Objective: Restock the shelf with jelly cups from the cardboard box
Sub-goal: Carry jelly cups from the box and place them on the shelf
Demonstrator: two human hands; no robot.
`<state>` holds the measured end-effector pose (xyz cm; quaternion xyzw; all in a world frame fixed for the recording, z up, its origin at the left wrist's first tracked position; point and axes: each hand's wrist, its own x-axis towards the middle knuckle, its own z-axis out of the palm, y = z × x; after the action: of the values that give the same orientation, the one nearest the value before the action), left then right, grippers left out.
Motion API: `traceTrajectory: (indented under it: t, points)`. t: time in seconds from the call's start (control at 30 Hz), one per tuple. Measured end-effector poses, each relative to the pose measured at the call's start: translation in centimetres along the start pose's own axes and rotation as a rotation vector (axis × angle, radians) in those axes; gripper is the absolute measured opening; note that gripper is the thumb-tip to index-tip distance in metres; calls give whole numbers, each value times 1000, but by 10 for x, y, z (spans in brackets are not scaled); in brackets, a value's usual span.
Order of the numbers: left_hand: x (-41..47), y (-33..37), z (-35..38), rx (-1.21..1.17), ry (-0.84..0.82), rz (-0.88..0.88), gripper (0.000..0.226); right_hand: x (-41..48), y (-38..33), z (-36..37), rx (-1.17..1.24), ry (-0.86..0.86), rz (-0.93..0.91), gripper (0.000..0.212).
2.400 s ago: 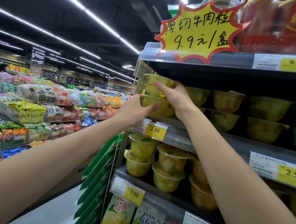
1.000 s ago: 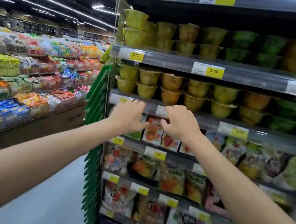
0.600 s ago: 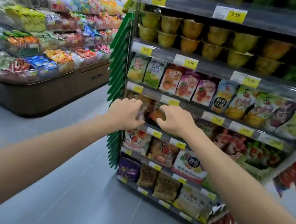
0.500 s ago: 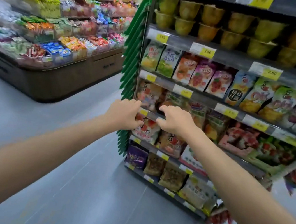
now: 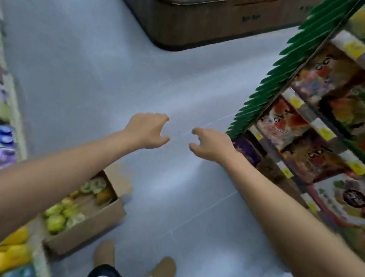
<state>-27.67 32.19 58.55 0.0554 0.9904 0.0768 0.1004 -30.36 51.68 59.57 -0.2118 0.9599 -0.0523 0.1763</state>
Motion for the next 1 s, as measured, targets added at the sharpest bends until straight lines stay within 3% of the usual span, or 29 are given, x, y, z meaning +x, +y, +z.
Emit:
traceTrajectory:
  t: [0.27,0.57,0.77,1.0]
  points:
    - [-83,-180,61,-121,-130,-366,56,73,-162,76,-45,-189,-232,48]
    - [-157,-340,132,-138,-303,-501,52,148,-330,173,-102,-427,-352,41]
    - [-173,-393,197,-214,-426,-546,51,184,-376,248,-150,-549,-364,37]
    - [-193,-421,289,-359,-520,-721,46,217,-397,346,-141,-687,-401,32]
